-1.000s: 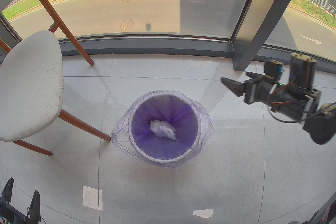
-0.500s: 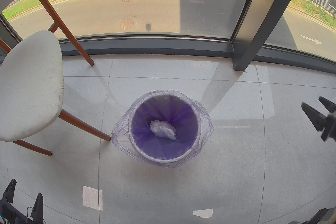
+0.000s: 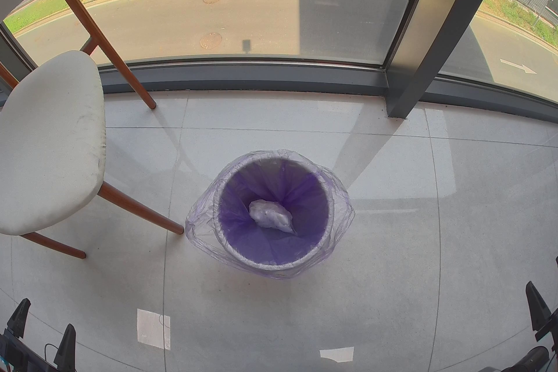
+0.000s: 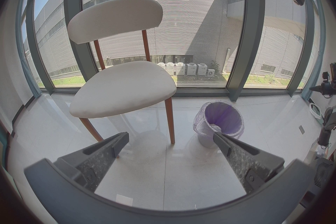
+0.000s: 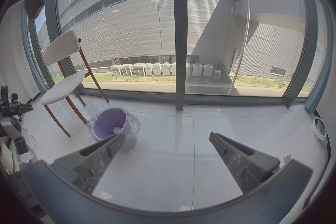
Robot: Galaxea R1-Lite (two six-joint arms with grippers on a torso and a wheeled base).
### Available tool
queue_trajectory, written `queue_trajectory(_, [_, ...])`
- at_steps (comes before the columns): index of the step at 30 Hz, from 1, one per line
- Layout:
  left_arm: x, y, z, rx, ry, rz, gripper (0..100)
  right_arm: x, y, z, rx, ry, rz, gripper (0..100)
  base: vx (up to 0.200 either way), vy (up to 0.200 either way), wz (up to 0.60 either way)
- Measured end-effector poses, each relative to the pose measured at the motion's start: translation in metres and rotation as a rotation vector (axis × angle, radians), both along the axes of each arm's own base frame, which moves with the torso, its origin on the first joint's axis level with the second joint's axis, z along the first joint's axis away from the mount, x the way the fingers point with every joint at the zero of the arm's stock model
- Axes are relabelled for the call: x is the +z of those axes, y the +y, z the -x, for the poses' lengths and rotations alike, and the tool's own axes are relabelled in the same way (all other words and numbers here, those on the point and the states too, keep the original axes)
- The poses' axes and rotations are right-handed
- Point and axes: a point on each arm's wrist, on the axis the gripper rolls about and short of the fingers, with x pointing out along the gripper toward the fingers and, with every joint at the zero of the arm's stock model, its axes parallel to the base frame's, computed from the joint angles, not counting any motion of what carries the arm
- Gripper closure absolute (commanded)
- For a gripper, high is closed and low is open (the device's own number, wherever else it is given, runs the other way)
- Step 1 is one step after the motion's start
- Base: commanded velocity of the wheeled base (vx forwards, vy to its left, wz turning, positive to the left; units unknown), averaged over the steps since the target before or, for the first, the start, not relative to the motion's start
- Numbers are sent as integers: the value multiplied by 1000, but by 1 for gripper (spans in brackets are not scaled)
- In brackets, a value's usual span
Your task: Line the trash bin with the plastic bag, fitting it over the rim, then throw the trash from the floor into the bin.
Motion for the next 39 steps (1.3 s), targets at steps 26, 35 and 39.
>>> queue_trajectory(26, [0, 0, 0, 9, 2, 14, 0, -39, 0, 16, -96, -31, -29, 0, 0, 0, 0])
queue_trajectory(35, [0, 0, 0, 10, 2, 20, 0, -40, 0, 17, -102, -41, -35, 0, 0, 0, 0])
queue_trajectory(39, [0, 0, 0, 11, 4, 21, 0, -40, 0, 17, -102, -40, -31, 0, 0, 0, 0])
